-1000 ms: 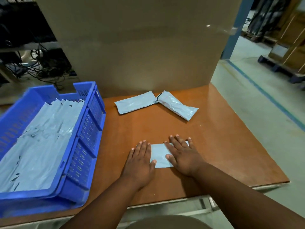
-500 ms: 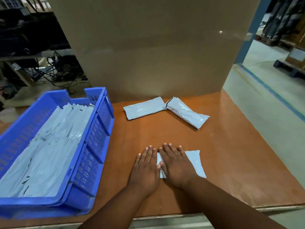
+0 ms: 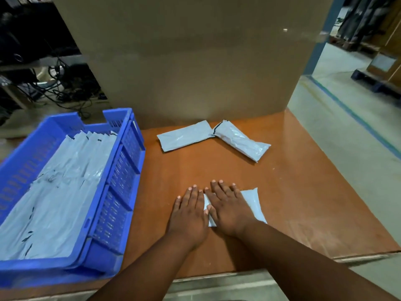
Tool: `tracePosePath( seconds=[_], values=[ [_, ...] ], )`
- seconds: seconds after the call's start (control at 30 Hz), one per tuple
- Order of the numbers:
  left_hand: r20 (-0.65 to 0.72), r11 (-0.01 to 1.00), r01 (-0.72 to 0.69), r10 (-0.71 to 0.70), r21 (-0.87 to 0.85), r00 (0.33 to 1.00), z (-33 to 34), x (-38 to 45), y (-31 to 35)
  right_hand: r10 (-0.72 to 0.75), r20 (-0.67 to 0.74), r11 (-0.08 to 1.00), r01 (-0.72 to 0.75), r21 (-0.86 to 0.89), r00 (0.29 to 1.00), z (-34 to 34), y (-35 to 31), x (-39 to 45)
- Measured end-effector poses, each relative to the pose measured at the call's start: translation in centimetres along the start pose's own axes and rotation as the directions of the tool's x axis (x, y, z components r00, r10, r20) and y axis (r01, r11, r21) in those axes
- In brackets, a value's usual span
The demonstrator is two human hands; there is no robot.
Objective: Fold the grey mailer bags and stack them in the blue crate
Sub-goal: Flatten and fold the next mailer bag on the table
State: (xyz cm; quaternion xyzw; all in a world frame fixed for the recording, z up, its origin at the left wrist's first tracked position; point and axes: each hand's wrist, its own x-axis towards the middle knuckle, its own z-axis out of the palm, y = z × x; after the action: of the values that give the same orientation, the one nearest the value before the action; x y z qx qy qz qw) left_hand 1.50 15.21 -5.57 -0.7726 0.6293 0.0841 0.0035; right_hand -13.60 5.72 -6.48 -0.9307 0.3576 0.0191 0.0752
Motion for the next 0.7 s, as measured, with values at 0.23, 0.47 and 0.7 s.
tracePosePath(
  seconds=[0.23, 0.47, 0.7],
  values=[
    [0.009, 0.994, -0.068, 0.067, 0.087, 0.998, -2.2, 1.0, 1.2, 0.053, -0.044, 0.998, -0.054, -0.015, 0.998, -1.6, 2.5, -1.8],
    [-0.026, 0.985, -0.168, 0.169, 0.042, 0.985, -0.4, 2.8, 4.9, 0.085, -0.036, 0.996, -0.085, -0.010, 0.996, -0.7, 5.1, -2.6],
    [-0.058, 0.992, -0.115, 0.118, 0.052, 0.991, 0.7, 2.7, 4.5, 0.097, -0.081, 0.995, -0.094, 0.031, 0.992, 0.4, 5.5, -2.7]
  ],
)
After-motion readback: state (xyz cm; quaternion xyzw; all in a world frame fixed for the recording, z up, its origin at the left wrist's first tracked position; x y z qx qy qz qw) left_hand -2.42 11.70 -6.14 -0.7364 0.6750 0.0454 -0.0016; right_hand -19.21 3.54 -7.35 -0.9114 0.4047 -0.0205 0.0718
